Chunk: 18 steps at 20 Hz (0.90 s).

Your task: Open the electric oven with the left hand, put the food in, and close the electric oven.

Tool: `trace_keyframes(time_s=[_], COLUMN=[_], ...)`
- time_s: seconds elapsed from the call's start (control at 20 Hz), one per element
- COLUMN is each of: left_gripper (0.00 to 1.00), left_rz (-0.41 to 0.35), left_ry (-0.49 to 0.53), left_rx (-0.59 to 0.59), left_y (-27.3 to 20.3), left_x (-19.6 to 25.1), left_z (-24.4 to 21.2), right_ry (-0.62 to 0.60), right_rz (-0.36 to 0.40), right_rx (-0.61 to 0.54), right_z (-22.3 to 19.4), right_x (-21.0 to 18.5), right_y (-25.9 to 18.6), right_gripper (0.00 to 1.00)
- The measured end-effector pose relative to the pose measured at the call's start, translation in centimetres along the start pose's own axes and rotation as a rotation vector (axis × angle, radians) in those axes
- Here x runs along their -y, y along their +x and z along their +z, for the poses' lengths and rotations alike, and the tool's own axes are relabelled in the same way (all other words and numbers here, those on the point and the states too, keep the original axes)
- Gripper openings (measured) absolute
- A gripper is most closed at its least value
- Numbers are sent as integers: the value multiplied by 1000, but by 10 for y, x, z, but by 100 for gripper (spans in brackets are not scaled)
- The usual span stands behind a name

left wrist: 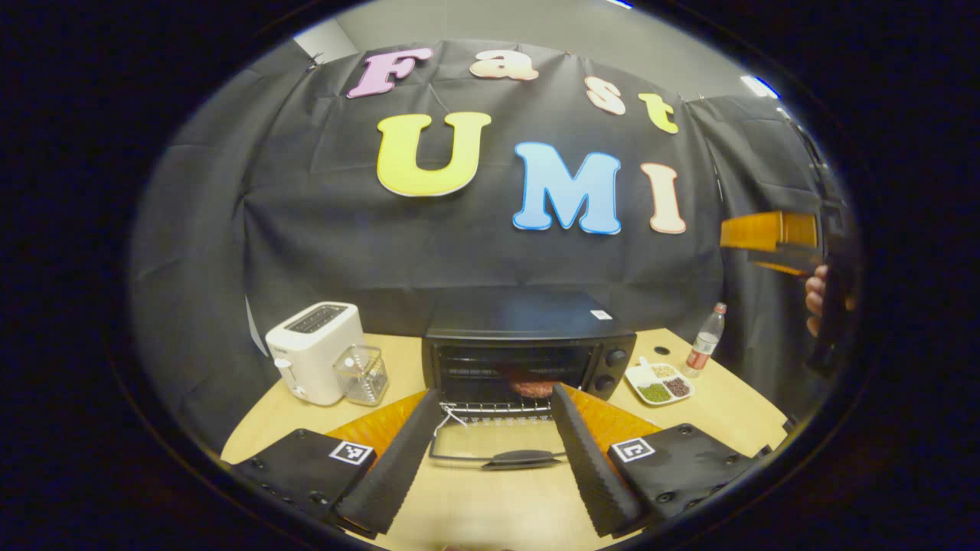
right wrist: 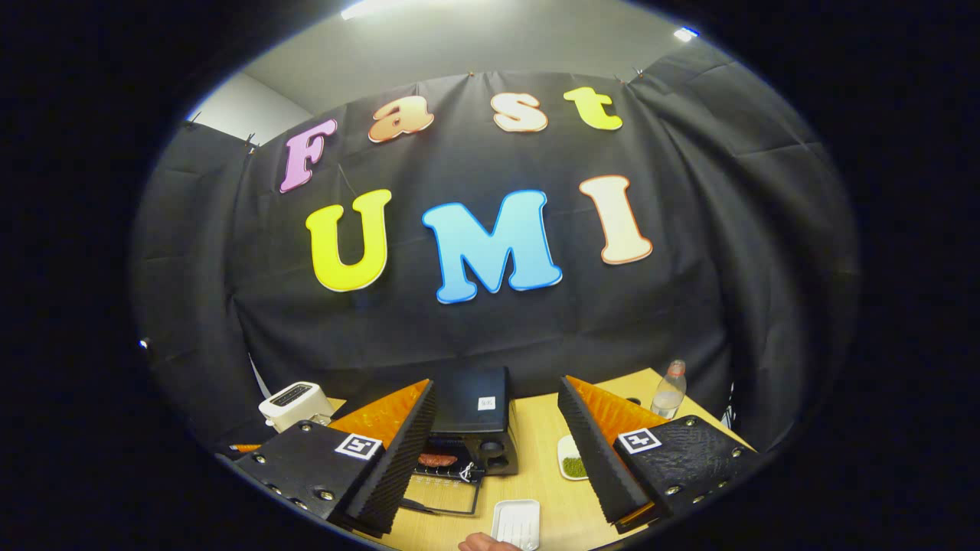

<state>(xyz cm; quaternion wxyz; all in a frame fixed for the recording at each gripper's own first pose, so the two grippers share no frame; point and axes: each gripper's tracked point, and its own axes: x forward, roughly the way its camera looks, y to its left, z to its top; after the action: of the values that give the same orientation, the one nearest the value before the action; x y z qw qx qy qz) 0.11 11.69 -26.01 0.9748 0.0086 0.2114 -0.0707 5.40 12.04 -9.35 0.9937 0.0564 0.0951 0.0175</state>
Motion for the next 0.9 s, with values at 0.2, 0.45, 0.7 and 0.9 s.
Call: trace_keyframes(time_s=[0.2,0.45,0.7,0.9], left_gripper=[97,97,97,98], left_rz=[-17,-32,-14,-28], left_ry=[-30,-14,1,24], left_rx=[-99,-212,-359,-448], left_y=[14,30,48,68], left_x=[21,38,43,52], left_z=[-37,-74,-125,-155], right_ry=[27,9,7,13], right_rz=[-20,-78,-128,-137], right_rx=[36,29,12,-6], right_z=[21,18,14,9], right_x=[20,59,91,107], right_y=[-8,-11,-16,-19], right_gripper=[96,96,96,96])
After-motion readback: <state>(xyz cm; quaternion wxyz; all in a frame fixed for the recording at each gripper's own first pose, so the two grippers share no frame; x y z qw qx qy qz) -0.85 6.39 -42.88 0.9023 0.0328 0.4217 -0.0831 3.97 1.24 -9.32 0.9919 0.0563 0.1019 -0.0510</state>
